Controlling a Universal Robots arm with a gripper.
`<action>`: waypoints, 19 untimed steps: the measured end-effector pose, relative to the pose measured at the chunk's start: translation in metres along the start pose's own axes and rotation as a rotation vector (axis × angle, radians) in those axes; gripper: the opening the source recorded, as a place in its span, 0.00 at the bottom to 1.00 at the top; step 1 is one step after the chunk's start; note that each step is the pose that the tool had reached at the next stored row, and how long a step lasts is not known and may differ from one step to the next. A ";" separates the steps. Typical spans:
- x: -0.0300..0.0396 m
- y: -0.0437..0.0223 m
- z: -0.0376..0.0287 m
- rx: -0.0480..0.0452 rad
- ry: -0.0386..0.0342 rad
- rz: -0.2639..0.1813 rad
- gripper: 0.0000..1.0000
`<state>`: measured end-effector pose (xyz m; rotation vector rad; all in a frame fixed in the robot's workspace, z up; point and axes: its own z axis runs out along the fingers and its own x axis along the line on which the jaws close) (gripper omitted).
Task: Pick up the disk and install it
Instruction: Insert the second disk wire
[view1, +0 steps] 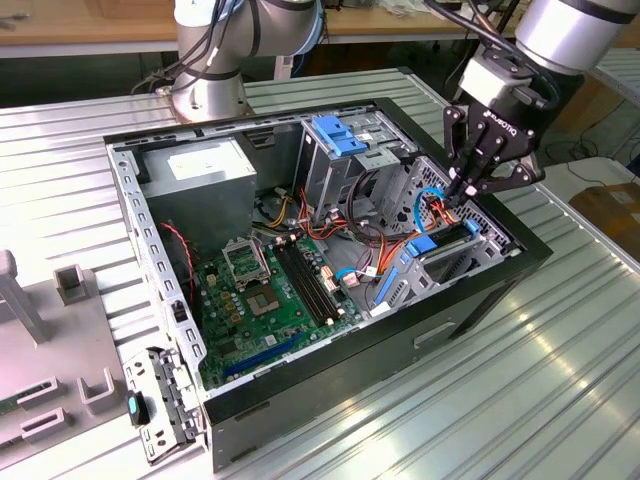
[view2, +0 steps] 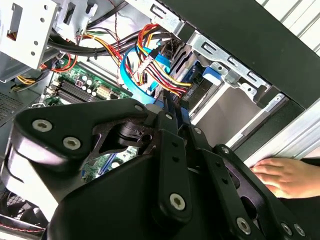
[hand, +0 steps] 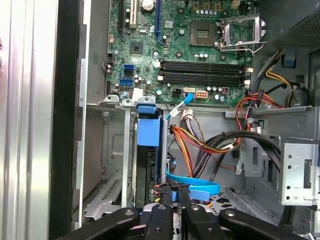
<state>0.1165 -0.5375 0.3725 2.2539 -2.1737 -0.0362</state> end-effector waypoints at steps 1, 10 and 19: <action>0.0000 0.0000 0.0000 0.0000 0.0000 0.000 0.16; 0.0171 0.0057 0.0053 0.0102 -0.0424 -0.001 0.16; 0.0217 0.0127 0.0136 0.0282 -0.0418 -0.002 0.16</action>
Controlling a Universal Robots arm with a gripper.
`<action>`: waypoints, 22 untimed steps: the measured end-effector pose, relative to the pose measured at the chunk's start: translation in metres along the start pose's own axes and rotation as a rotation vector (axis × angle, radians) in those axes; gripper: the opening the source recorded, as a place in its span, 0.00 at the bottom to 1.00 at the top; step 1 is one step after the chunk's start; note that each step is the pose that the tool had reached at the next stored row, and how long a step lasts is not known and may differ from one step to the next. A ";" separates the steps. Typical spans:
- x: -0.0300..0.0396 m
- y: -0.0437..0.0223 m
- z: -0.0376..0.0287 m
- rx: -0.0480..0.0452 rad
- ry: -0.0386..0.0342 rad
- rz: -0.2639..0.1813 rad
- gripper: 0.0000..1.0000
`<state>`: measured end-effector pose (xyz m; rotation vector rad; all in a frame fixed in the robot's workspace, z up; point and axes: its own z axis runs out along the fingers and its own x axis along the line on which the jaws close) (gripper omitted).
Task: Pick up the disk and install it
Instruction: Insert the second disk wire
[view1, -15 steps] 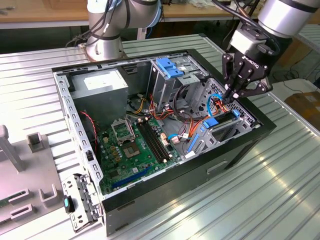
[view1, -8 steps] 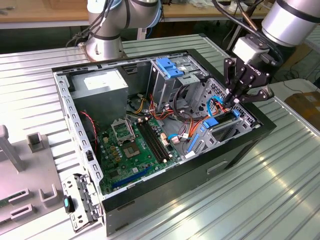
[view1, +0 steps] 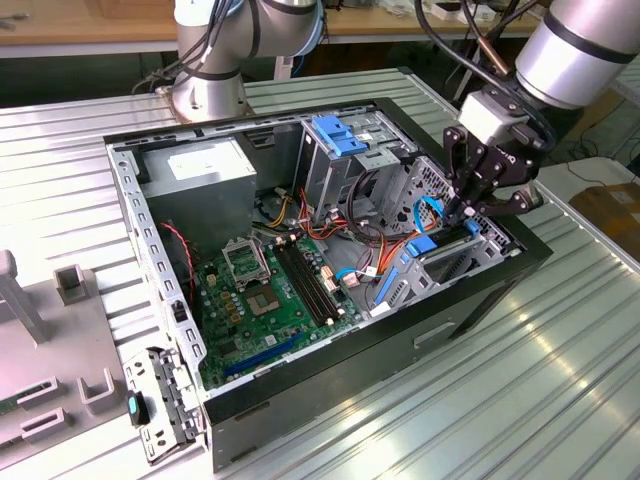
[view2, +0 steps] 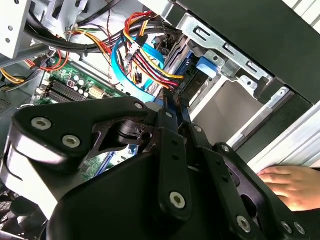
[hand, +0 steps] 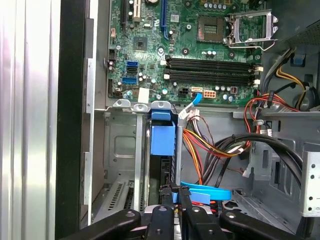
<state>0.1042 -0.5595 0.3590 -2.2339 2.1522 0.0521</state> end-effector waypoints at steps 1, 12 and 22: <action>-0.0005 0.0000 -0.0010 0.0000 0.0004 0.000 0.16; 0.0066 0.0002 0.0014 0.0004 -0.0026 0.007 0.16; 0.0064 0.0004 -0.0025 0.0010 -0.0044 0.031 0.16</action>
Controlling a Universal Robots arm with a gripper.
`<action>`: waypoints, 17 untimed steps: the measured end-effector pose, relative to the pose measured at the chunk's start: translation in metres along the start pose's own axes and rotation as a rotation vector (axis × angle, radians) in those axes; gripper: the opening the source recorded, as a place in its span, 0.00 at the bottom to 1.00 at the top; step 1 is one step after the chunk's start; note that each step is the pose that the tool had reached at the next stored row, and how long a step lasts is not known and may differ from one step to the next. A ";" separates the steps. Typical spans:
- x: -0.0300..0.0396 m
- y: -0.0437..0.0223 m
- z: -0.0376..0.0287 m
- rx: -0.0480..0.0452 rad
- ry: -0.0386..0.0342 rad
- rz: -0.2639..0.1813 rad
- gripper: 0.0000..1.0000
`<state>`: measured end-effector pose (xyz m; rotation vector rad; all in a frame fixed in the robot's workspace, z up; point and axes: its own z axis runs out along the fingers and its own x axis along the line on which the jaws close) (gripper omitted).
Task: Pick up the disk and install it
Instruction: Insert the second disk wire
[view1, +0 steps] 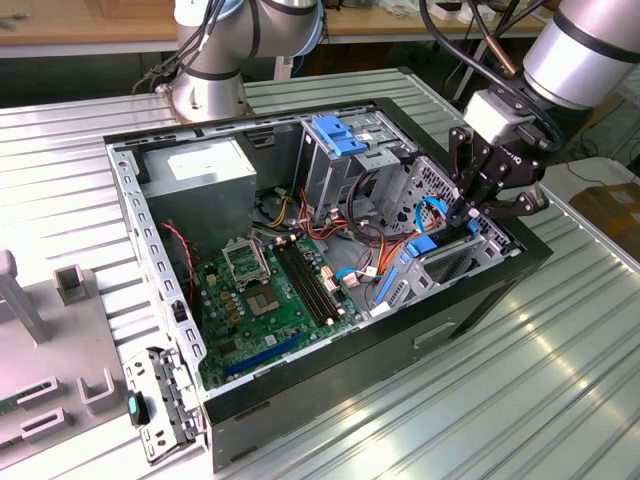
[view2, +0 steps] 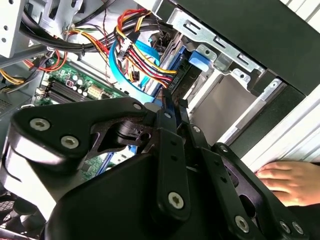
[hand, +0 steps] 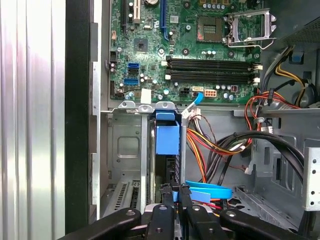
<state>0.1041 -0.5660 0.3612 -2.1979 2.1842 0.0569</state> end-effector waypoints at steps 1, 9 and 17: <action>0.0000 0.0007 0.0005 0.0003 0.0000 0.005 0.16; 0.0045 0.0025 0.0018 -0.0023 -0.0296 0.030 0.16; 0.0158 0.0027 0.0065 -0.0028 -0.0849 0.033 0.16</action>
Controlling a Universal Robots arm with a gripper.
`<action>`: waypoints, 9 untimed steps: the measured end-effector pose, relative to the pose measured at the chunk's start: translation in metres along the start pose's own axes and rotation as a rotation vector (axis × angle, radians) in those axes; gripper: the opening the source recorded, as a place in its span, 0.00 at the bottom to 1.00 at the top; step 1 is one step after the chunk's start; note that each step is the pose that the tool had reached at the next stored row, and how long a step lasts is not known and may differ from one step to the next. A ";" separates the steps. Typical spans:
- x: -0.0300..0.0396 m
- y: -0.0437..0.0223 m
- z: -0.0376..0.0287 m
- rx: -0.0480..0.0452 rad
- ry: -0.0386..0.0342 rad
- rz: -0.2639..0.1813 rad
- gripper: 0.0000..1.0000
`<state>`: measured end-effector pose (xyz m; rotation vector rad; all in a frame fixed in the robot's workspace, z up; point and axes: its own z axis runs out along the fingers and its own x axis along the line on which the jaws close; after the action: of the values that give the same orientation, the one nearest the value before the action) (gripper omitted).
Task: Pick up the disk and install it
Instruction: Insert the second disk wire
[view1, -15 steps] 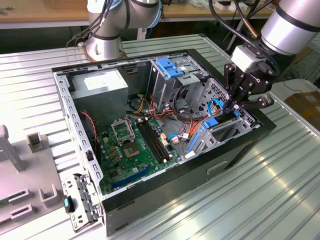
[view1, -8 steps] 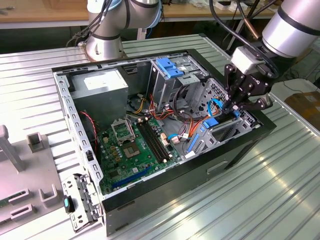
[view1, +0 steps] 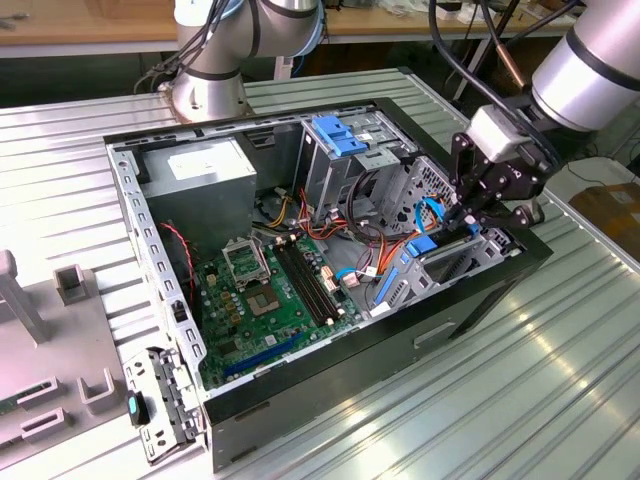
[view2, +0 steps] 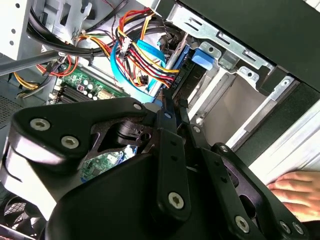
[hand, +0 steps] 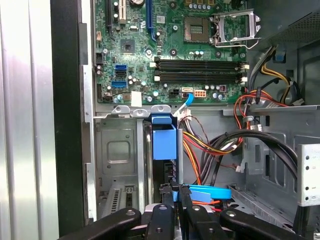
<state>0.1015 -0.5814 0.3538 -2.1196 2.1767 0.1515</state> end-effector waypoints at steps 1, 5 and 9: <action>0.0000 0.0000 0.0001 0.0000 -0.0005 0.000 0.16; 0.0001 0.0000 0.0005 -0.0001 -0.0034 0.000 0.16; 0.0003 -0.0001 0.0008 -0.0001 -0.0036 0.000 0.16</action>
<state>0.1015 -0.5816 0.3530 -2.1178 2.1748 0.1553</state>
